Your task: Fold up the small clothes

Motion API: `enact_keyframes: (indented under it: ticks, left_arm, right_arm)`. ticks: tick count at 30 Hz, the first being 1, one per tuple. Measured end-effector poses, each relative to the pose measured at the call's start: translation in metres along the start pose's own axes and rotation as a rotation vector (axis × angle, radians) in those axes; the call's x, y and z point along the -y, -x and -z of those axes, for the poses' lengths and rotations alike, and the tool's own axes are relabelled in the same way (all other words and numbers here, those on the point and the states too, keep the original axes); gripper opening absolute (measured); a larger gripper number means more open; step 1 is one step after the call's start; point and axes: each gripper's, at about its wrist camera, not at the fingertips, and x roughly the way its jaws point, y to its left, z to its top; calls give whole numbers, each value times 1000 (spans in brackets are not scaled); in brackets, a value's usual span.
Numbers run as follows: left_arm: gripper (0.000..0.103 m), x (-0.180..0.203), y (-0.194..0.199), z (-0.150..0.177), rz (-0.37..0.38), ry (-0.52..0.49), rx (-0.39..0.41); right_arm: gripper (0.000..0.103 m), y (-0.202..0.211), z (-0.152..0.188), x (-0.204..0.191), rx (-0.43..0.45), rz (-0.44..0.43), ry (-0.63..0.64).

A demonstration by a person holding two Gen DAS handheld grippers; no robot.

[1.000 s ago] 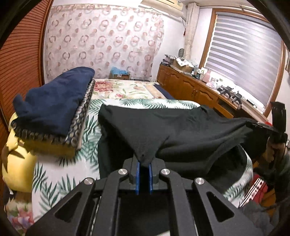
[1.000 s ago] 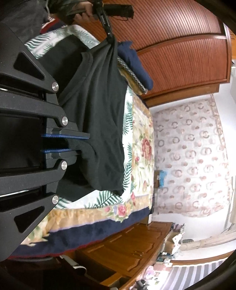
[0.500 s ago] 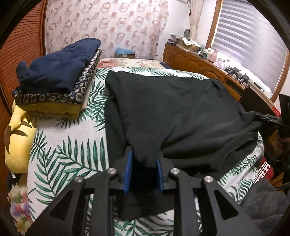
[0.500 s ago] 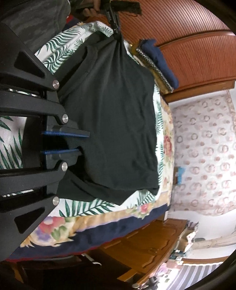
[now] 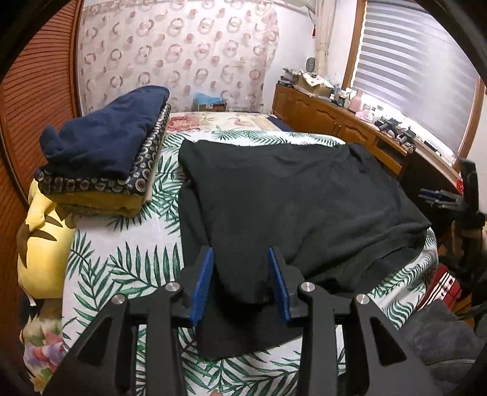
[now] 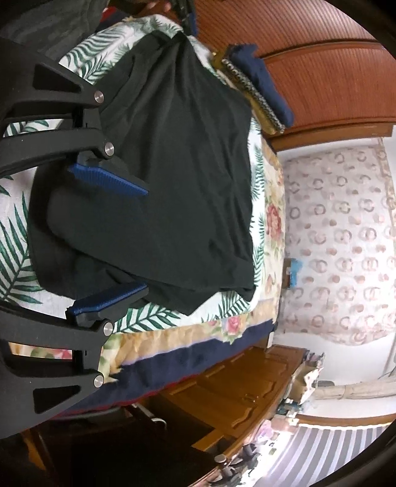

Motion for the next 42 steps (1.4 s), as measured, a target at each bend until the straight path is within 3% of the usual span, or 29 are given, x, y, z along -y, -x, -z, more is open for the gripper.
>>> enact_keyframes:
  ticks: [7, 13, 25, 32, 34, 37, 40, 42]
  left_arm:
    - [37, -16, -30, 5, -53, 53, -64]
    - [38, -23, -45, 16, -55, 79, -103]
    - [41, -28, -50, 19, -65, 90, -115]
    - [41, -32, -51, 17, -46, 119, -115]
    - [41, -35, -49, 17, 3, 167, -112]
    - [41, -34, -48, 19, 12, 161, -110]
    - [37, -32, -47, 21, 58, 168, -107]
    - [27, -33, -48, 21, 84, 182, -108]
  right_arm:
    - [63, -20, 7, -4, -14, -5, -5]
    - [63, -36, 13, -5, -16, 18, -4]
    - [65, -45, 31, 5, 12, 30, -54]
    - [66, -45, 40, 0, 61, 50, -15]
    - [66, -44, 41, 1, 70, 48, -12]
    - [67, -44, 42, 0, 81, 57, -4]
    - [71, -45, 42, -2, 82, 58, -2]
    - [80, -45, 42, -2, 81, 39, 5]
